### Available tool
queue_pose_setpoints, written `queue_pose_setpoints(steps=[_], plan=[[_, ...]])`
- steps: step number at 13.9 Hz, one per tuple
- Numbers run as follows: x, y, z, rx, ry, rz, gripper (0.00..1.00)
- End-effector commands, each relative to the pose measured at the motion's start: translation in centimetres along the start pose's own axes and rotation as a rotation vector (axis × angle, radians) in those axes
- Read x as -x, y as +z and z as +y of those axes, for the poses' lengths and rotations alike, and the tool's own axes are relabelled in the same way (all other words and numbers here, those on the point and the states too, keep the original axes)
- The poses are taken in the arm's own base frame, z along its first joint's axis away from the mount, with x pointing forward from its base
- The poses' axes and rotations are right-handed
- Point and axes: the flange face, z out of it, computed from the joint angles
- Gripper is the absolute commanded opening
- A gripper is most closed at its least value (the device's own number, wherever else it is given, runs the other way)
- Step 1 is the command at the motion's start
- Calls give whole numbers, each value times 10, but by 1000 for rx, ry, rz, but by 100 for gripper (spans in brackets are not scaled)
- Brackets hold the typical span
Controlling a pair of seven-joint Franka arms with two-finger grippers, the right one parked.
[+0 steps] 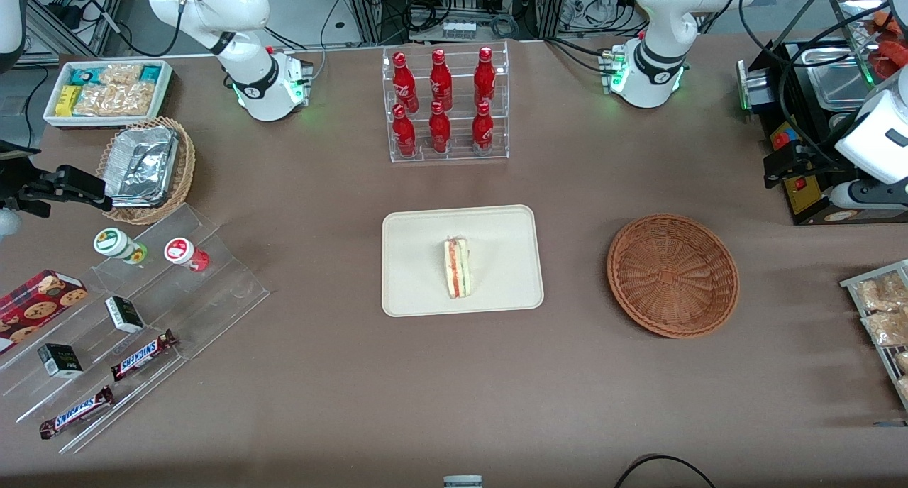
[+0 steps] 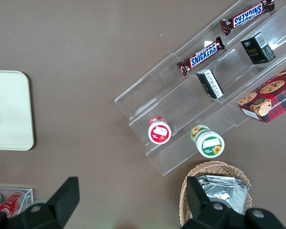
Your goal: Place sandwich from basket to tray
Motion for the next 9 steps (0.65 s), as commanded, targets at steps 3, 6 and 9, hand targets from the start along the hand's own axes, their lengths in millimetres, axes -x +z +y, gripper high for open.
queue_pose_setpoints(steps=[3,6,9], plan=[[27,-7,-5,13,9,22,99],[26,-10,-9,19,-9,31,99],[23,-25,-8,34,-2,47,99]])
